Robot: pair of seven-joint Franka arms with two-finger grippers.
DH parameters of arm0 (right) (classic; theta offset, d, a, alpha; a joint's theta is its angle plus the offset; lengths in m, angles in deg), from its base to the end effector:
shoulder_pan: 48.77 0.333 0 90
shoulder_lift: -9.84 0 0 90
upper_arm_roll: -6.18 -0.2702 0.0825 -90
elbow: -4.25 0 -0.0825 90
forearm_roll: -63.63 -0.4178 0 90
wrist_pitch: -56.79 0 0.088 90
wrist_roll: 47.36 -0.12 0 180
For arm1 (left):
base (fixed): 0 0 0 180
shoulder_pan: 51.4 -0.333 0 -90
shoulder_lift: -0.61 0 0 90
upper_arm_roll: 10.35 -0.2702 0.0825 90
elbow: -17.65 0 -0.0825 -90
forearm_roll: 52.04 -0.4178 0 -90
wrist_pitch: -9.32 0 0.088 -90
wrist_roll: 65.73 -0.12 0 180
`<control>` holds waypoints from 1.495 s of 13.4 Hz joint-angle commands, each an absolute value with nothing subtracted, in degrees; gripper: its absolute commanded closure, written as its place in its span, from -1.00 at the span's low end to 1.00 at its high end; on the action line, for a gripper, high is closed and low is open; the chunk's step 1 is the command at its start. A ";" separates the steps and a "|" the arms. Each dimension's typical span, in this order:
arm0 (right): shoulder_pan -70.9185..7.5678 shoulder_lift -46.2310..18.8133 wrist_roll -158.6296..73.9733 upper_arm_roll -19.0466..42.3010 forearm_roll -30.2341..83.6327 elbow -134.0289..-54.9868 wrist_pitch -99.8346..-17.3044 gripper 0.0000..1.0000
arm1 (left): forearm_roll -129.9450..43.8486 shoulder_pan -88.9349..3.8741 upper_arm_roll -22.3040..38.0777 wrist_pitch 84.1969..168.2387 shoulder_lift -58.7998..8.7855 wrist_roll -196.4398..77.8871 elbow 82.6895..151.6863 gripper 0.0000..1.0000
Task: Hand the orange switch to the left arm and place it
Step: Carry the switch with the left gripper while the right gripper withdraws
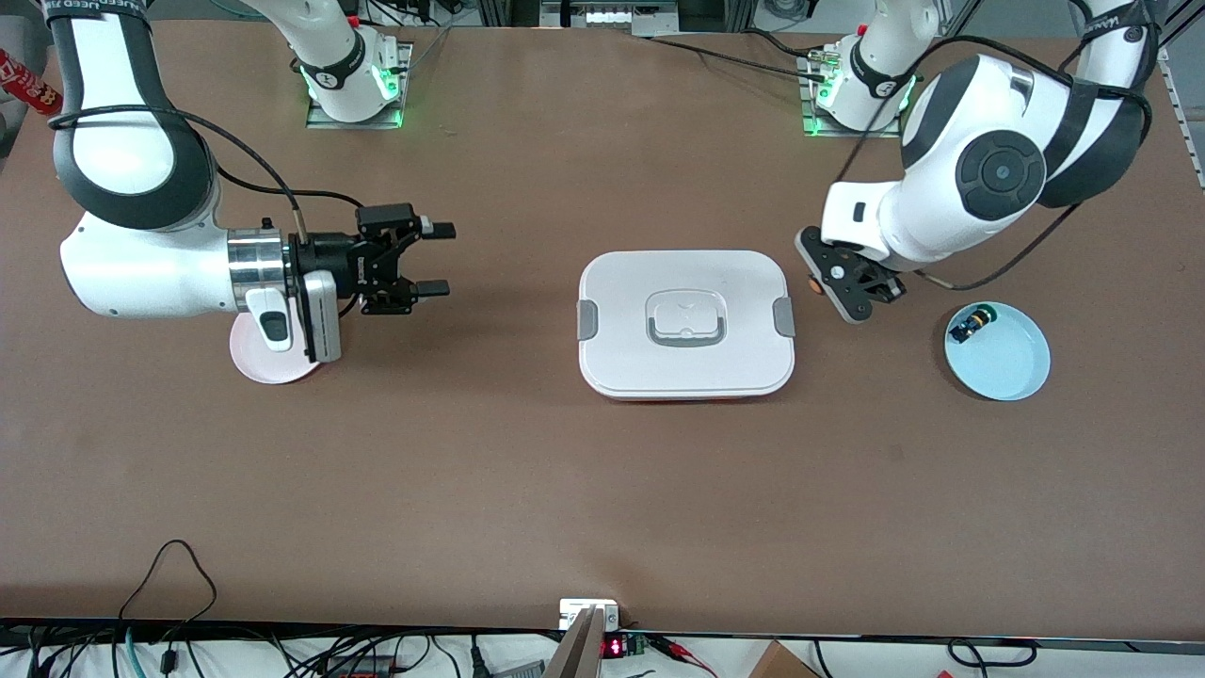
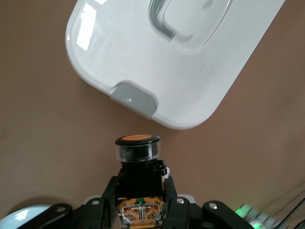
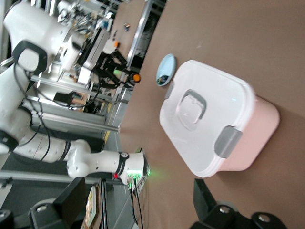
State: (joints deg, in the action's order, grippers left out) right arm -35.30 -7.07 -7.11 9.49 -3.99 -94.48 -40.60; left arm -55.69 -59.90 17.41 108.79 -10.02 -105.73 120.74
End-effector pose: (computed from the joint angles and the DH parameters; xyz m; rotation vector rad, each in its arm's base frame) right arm 0.6164 0.2140 0.3783 -1.9326 -0.4946 -0.0243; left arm 0.5726 -0.1856 0.3650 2.6425 -1.5388 -0.3353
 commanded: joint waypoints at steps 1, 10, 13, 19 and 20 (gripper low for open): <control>-33.84 -6.68 -15.34 9.69 -0.81 -94.54 -45.24 -1.00 | -63.27 -64.13 17.86 108.28 -14.40 -117.54 119.08 0.35; -35.15 -5.80 -49.89 9.69 32.11 -89.98 -35.43 -1.00 | -75.68 -83.63 17.86 128.81 -23.02 -149.71 124.51 0.42; -35.50 -5.36 -50.44 9.69 47.07 -87.87 -29.27 -1.00 | -76.82 -87.08 17.69 136.12 -24.08 -154.23 128.03 0.42; -37.68 -2.82 -49.56 9.69 68.45 -82.95 -27.93 -1.00 | -82.80 -94.65 17.86 144.58 -32.78 -155.81 128.92 0.42; -40.92 -2.73 -49.12 9.69 68.90 -81.28 -30.55 -1.00 | -82.89 -94.73 17.86 145.10 -32.96 -155.81 128.83 0.42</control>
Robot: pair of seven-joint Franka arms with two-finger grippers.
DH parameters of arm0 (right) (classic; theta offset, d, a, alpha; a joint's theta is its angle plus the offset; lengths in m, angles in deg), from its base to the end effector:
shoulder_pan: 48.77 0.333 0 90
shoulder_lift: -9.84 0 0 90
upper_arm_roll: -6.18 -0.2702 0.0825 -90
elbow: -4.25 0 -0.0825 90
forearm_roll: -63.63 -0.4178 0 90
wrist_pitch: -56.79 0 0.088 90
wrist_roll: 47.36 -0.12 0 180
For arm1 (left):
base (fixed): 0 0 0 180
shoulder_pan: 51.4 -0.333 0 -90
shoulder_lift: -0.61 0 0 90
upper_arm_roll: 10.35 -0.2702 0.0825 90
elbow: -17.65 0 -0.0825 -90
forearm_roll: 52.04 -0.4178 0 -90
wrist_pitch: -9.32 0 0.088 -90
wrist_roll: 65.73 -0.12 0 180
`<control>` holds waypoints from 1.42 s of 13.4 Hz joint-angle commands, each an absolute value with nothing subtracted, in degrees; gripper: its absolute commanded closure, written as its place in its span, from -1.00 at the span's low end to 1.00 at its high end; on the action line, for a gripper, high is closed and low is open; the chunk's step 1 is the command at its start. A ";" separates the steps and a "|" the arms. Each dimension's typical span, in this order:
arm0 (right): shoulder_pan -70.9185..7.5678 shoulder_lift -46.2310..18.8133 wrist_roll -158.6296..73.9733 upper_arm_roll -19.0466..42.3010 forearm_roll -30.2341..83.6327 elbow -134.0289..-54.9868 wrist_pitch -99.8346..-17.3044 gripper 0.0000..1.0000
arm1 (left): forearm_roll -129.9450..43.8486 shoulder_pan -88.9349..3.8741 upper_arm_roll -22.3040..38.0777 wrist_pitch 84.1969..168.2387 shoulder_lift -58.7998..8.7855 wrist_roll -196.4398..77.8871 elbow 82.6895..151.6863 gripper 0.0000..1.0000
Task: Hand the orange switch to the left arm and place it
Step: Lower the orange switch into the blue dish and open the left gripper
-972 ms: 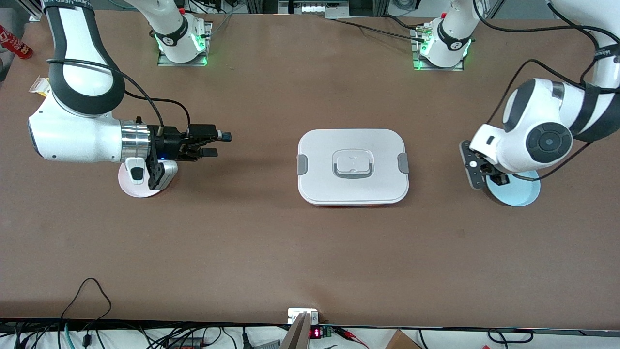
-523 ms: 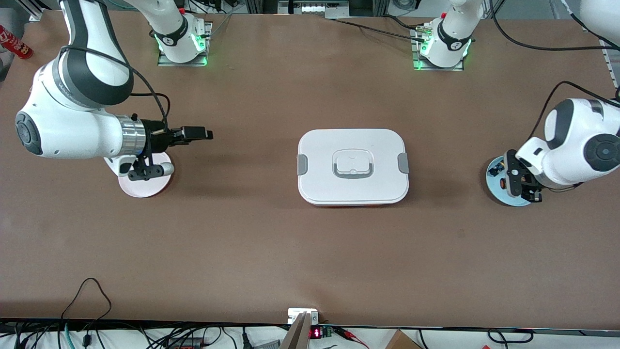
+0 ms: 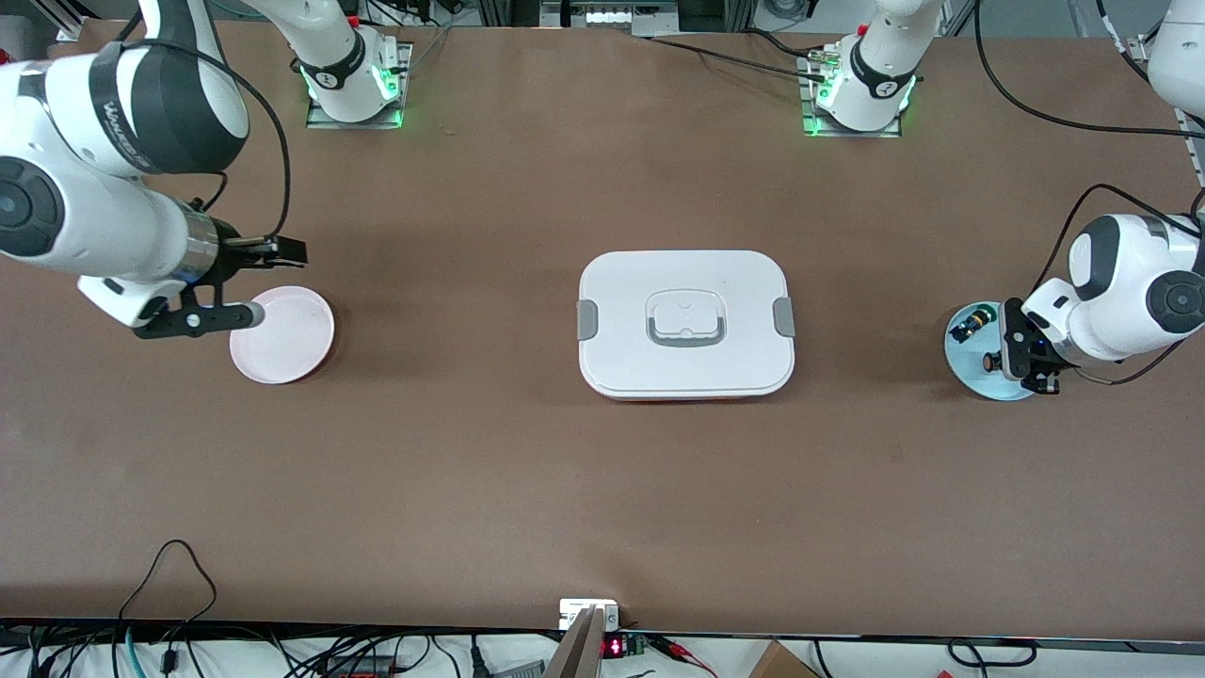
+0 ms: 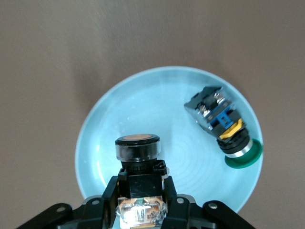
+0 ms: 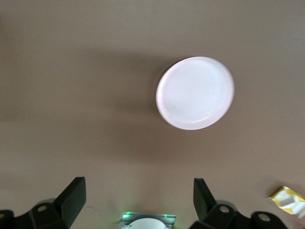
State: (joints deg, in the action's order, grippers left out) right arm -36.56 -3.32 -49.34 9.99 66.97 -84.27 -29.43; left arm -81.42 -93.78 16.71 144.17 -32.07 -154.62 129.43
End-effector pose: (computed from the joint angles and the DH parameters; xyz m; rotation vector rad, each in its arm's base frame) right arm 0.6146 0.0860 0.4350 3.0131 0.1746 -0.3972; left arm 0.5859 0.1601 0.1271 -2.1708 2.2577 0.1823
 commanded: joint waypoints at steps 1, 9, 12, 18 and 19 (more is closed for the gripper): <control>-42.87 -2.73 -48.86 9.61 68.82 -81.01 -34.75 -1.00 | -82.89 -94.73 17.86 145.54 -33.22 -155.90 128.83 0.42; -43.94 7.09 -49.64 9.25 67.94 -94.40 -39.16 -1.00 | -83.42 -96.22 17.95 147.05 -34.45 -156.34 128.40 -0.99; -44.11 8.79 -47.98 9.26 68.03 -96.66 -40.79 -1.00 | -83.33 -96.05 18.56 146.52 -33.84 -156.43 128.22 -1.00; -44.11 7.21 -48.24 9.17 64.96 -88.92 -36.02 -1.00 | -82.19 -96.05 24.61 132.31 -29.97 -151.53 124.45 -1.00; -44.38 6.77 -48.24 9.25 64.52 -88.13 -35.85 -1.00 | -82.19 -96.05 26.72 128.10 -29.97 -149.51 122.52 -1.00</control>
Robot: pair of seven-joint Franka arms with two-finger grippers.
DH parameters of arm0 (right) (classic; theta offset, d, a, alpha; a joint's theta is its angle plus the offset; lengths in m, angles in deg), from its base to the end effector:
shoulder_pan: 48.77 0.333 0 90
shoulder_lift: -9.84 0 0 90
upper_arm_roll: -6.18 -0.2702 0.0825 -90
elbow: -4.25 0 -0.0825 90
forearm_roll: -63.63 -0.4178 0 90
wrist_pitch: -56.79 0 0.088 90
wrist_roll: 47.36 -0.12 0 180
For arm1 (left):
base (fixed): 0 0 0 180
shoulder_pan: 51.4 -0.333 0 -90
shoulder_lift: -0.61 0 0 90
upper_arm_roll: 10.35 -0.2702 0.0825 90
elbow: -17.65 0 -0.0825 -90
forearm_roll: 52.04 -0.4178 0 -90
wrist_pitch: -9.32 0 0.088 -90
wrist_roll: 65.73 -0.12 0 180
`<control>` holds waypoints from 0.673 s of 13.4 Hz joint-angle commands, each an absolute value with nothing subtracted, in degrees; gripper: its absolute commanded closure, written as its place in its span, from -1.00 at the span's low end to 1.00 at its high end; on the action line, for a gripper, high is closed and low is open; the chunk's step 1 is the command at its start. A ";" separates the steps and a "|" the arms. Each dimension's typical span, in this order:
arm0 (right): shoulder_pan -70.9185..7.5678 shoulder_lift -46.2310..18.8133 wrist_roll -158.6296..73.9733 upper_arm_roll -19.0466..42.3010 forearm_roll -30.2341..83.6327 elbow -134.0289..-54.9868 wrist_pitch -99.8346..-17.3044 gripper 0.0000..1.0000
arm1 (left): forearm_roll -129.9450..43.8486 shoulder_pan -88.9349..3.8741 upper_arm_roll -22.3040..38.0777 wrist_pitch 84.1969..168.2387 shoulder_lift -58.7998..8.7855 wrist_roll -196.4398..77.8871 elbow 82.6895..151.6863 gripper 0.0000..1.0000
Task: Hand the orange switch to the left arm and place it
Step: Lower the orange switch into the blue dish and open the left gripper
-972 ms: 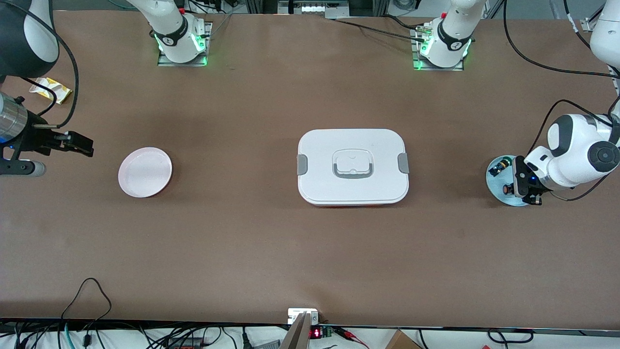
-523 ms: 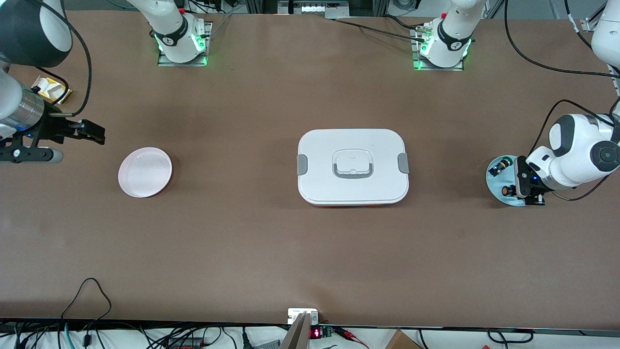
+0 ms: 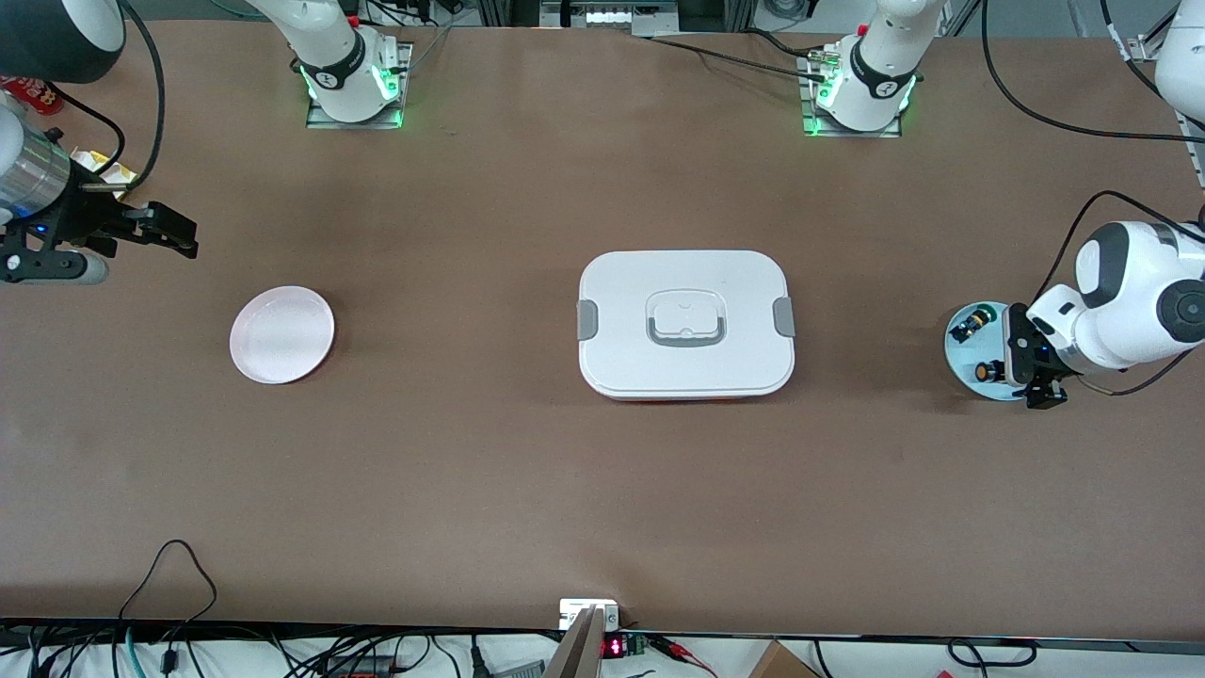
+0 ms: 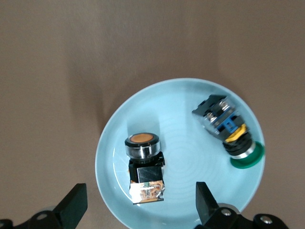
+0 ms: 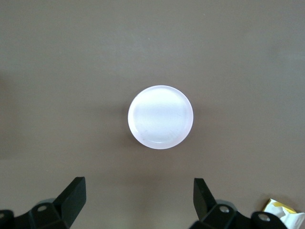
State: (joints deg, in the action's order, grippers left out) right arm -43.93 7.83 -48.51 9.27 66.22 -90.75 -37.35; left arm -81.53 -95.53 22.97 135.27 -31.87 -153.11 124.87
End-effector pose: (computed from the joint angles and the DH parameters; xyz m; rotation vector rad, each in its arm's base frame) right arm 0.5984 0.0135 0.5069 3.0925 0.0230 -0.0755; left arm 0.6099 0.1359 0.1667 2.1510 -2.2477 -0.2179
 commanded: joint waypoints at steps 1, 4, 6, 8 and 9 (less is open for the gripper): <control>-44.55 6.85 -48.15 9.43 64.42 -88.12 -35.41 -1.00 | -82.19 -95.97 28.83 122.93 -29.97 -146.44 120.33 -1.00; -44.38 6.85 -47.10 9.43 64.69 -88.04 -33.65 -1.00 | -79.92 -95.27 34.37 110.43 -30.06 -136.25 114.61 -1.00; -44.29 6.77 -47.27 9.34 64.34 -87.95 -33.83 -1.00 | -79.55 -94.30 37.36 102.87 -30.06 -128.00 111.36 -1.00; -44.20 7.03 -46.84 9.26 64.68 -87.86 -33.57 -1.00 | -77.63 -92.72 38.69 97.85 -30.06 -120.78 108.63 -1.00; -44.29 7.20 -46.83 9.34 64.60 -87.68 -33.56 -1.00 | -75.27 -91.84 38.95 95.04 -30.06 -116.22 106.88 -1.00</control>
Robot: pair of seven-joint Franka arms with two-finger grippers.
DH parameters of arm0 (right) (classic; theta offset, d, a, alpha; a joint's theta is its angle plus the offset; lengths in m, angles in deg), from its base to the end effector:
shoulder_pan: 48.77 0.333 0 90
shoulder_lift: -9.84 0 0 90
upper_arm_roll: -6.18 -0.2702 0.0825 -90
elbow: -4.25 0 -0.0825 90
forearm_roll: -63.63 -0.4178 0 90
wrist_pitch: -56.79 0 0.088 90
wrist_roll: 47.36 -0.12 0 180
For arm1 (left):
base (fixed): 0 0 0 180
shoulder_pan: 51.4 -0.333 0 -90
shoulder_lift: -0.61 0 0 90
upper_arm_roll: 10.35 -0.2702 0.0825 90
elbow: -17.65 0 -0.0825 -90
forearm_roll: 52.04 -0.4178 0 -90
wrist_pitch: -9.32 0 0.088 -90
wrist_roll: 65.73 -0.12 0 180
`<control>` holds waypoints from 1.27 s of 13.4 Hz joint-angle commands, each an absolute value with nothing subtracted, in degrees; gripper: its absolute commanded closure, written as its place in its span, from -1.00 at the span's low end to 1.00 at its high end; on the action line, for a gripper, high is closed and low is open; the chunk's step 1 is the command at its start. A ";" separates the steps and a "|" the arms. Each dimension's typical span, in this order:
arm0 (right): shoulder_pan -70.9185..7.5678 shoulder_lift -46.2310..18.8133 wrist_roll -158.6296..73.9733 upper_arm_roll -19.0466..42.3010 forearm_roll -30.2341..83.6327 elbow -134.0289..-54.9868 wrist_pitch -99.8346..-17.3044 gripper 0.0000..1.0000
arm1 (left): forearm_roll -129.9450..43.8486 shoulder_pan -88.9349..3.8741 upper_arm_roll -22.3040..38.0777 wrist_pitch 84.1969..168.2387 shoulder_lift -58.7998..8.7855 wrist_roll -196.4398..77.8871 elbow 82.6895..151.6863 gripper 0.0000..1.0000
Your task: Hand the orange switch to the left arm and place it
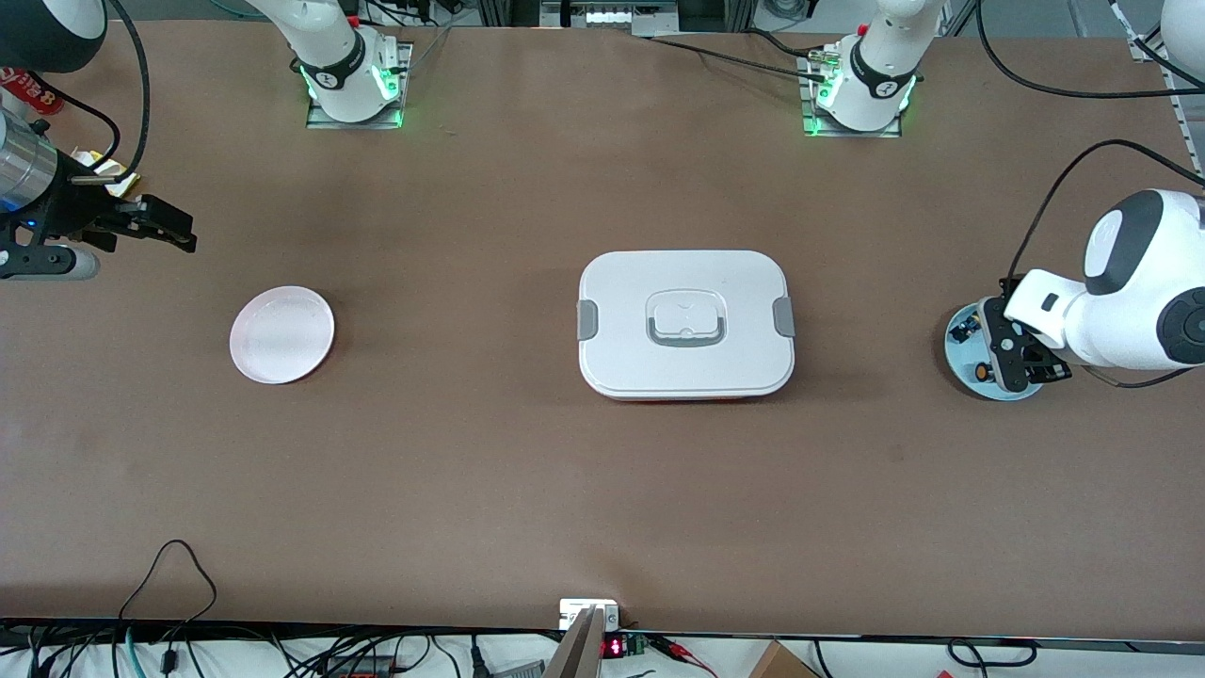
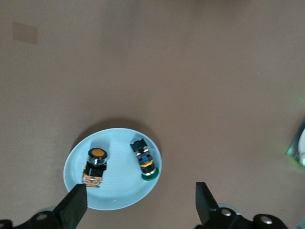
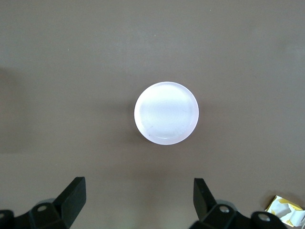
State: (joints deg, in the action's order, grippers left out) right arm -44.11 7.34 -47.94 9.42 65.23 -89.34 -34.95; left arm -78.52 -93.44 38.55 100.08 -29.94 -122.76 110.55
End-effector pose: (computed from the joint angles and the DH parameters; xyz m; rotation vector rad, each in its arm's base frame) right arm 0.5969 0.0120 0.5108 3.1076 0.0257 -0.1171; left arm 0.6295 0.0178 0.3063 2.4478 -1.7064 -0.5418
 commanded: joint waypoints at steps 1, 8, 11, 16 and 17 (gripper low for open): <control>-44.29 7.21 -46.92 9.34 64.43 -87.42 -33.65 -1.00 | -73.59 -90.62 38.96 91.18 -30.06 -109.65 104.51 -1.00; -44.29 6.85 -46.83 9.17 64.34 -87.16 -33.39 -1.00 | -62.78 -82.80 36.95 81.65 -26.31 -80.70 93.15 -1.00; -44.12 6.85 -46.83 9.17 64.34 -87.16 -33.30 -1.00 | -55.05 -66.14 15.83 82.87 -16.20 -66.92 96.03 -1.00; -44.03 6.85 -46.92 9.08 64.34 -87.16 -33.39 -1.00 | -51.60 -53.19 -3.80 105.50 -0.03 -58.08 116.93 -1.00; -43.94 6.85 -47.01 9.08 64.34 -87.16 -33.39 -1.00 | -51.60 -52.12 -4.72 108.86 1.39 -58.34 118.79 -1.00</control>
State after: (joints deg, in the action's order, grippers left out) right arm -43.98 7.28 -47.46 9.16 65.08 -88.34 -34.38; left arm -52.93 -56.02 0.15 100.91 -5.93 -59.34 109.23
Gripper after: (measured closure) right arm 0.000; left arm 0.000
